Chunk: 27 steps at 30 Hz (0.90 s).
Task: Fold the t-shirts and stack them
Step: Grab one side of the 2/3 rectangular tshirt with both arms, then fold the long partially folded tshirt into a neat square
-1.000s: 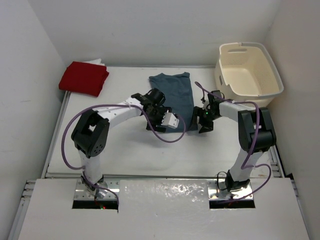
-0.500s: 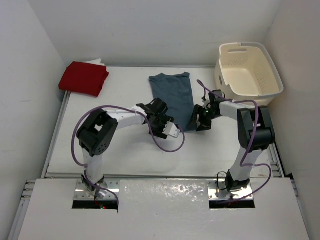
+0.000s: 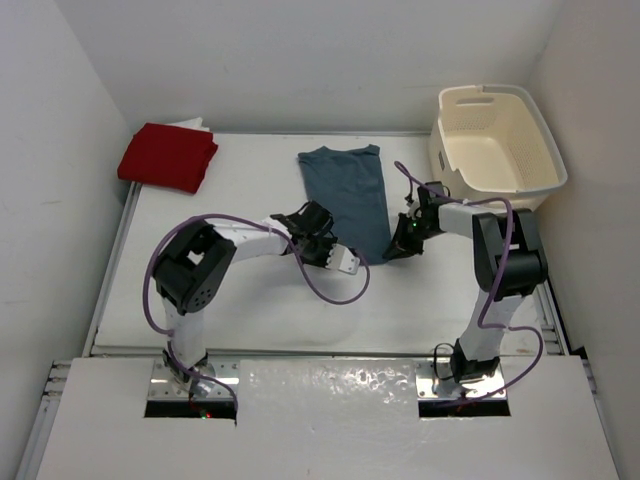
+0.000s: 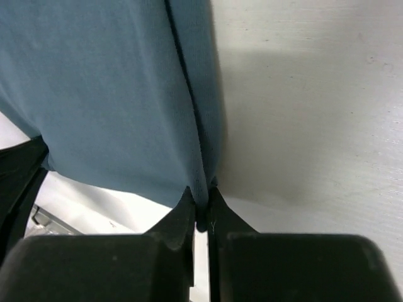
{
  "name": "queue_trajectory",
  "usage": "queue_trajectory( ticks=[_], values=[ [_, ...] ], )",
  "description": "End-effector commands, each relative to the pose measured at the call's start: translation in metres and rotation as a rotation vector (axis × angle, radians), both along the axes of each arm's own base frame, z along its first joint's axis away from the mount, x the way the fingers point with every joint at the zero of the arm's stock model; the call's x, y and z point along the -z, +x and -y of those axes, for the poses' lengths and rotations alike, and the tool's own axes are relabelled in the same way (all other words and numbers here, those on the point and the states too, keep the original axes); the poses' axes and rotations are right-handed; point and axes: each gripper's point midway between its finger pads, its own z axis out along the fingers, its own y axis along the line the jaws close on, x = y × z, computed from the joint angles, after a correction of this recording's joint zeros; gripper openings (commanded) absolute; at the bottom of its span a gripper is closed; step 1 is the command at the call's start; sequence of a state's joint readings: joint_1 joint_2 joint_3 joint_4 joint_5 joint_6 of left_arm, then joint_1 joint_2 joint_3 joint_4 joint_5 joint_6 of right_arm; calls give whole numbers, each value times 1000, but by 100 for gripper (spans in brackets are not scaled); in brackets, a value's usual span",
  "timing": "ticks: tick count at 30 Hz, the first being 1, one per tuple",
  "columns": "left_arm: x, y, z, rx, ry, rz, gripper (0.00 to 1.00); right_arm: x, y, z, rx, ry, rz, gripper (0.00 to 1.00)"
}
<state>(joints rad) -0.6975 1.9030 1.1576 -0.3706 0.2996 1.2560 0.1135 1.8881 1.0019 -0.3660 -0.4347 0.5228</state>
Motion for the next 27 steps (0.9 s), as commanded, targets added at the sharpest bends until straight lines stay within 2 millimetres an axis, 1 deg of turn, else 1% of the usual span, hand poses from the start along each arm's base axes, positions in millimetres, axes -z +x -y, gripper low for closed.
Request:
queue_trajectory(
  ticks=[1,2,4,6,7,8,9,10,11,12,13,14,15,16,17,18,19,20,21,22,23,24,25,26,27],
  values=[
    [8,-9,-3,-74,12,-73,0,27,-10,23,4,-140,-27,0],
    [1,-16,-3,-66,5,-111,0,26,-13,24,-2,-142,-30,0],
    [-6,-28,-6,-60,-8,-168,0,15,-23,26,-42,-153,-25,0],
    [-16,-44,-14,-92,1,-228,0,7,-40,25,-85,-161,-34,0],
    [-20,-53,-16,-94,-8,-265,0,1,-55,26,-117,-168,-60,0],
    [-29,-69,-24,-97,5,-309,0,-12,-66,22,-145,-169,-35,0],
    [-35,-77,-27,-97,1,-331,0,-19,-76,20,-165,-171,-31,0],
    [-47,-87,-28,-106,-23,-359,0,-32,-94,20,-177,-171,-29,0],
    [-52,-100,-35,-117,-5,-404,0,-37,-106,13,-211,-169,-29,0],
    [-58,-107,-38,-123,-8,-425,0,-42,-123,11,-223,-171,-62,0],
    [-69,-116,-40,-119,-25,-437,0,-45,-136,10,-235,-174,-79,0],
    [-73,-126,-47,-141,-11,-469,0,-57,-145,3,-269,-171,-40,0],
    [-80,-131,-49,-152,-19,-477,0,-63,-159,2,-265,-167,-75,0],
    [-95,-139,-52,-168,-36,-489,0,-69,-165,-1,-268,-155,-75,0],
    [-104,-142,-52,-177,-46,-497,0,-84,-174,-9,-262,-106,-65,0],
    [-113,-144,-51,-186,-64,-507,0,-91,-176,-12,-251,-80,-59,0],
    [-130,-144,-49,-213,-92,-508,0,-102,-174,-14,-241,-67,-39,0],
    [-138,-140,-49,-235,-113,-510,0,-111,-173,-14,-234,-61,-22,0],
    [-151,-134,-45,-248,-151,-509,0,-116,-176,-12,-236,-75,-43,0],
    [-153,-131,-45,-279,-155,-538,0,-132,-163,-14,-240,-77,-1,0],
    [-157,-119,-50,-321,-172,-548,0,-141,-155,-15,-246,-85,12,0],
    [-159,-110,-52,-350,-181,-563,0,-142,-147,-14,-261,-104,-1,0],
    [-164,-97,-50,-379,-193,-592,0,-159,-127,-18,-259,-98,61,0],
    [-167,-78,-58,-433,-212,-594,0,-163,-113,-13,-230,-100,75,0],
    [-171,-55,-56,-468,-224,-585,0,-169,-90,-13,-232,-100,105,0]
  ],
)
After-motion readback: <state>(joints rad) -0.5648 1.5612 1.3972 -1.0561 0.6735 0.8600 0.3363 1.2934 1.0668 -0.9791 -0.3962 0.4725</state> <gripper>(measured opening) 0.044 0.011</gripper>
